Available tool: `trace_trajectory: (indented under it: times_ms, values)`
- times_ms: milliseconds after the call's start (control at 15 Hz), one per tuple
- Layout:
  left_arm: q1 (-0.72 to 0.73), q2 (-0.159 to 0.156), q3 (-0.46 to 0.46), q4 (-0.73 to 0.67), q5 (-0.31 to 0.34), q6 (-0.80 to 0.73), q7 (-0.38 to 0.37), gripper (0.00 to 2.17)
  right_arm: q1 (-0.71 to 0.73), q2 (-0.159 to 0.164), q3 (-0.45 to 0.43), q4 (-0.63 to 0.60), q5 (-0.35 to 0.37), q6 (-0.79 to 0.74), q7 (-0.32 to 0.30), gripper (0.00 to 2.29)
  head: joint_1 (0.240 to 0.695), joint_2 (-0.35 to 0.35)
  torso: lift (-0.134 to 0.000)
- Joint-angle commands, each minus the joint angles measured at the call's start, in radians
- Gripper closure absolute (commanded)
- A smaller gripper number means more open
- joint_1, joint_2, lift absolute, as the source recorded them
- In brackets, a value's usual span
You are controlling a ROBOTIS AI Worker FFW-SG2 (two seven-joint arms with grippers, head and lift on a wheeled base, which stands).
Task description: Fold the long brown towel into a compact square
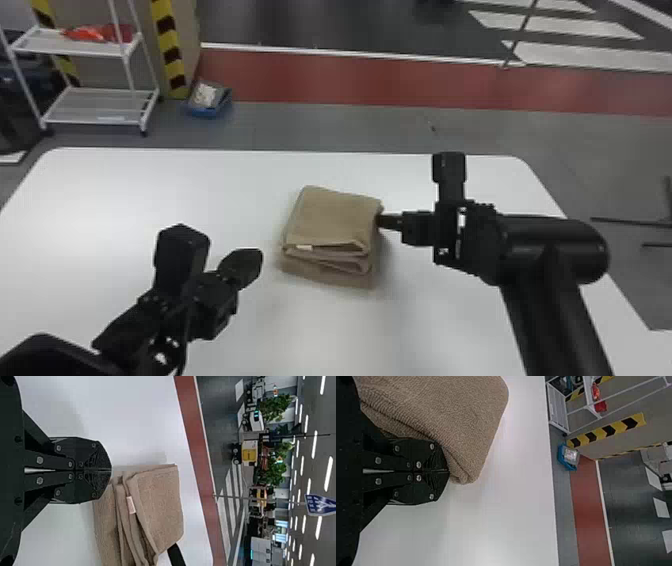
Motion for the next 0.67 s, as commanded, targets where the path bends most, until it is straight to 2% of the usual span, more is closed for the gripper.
trace_trajectory:
  times_ms: [0, 200, 400, 533, 600]
  values:
    - [-0.009, 0.0, 0.009, 0.008, 0.018, 0.0, -0.003, 1.97, -0.058, 0.014, 0.024, 0.068, 0.003, -0.035, -0.001, 2.01, 0.695, -0.115, -0.118]
    - [-0.028, 0.0, -0.002, 0.022, 0.024, 0.0, -0.009, 1.97, -0.078, 0.035, 0.055, 0.079, 0.022, -0.035, -0.001, 2.01, 0.695, -0.086, -0.118]
    - [-0.049, -0.007, -0.011, 0.049, 0.024, 0.0, -0.007, 1.97, -0.091, 0.035, 0.081, 0.103, 0.025, -0.035, 0.022, 2.01, 0.695, -0.072, -0.118]
    - [-0.066, -0.013, -0.016, 0.074, 0.031, -0.012, -0.006, 1.97, -0.035, 0.028, 0.062, 0.041, 0.02, 0.011, 0.019, 2.0, 0.695, -0.064, -0.118]
    - [-0.071, -0.013, -0.017, 0.08, 0.033, -0.018, 0.003, 1.96, 0.001, 0.023, 0.047, -0.021, 0.02, 0.023, 0.004, 1.88, 0.695, -0.067, -0.118]
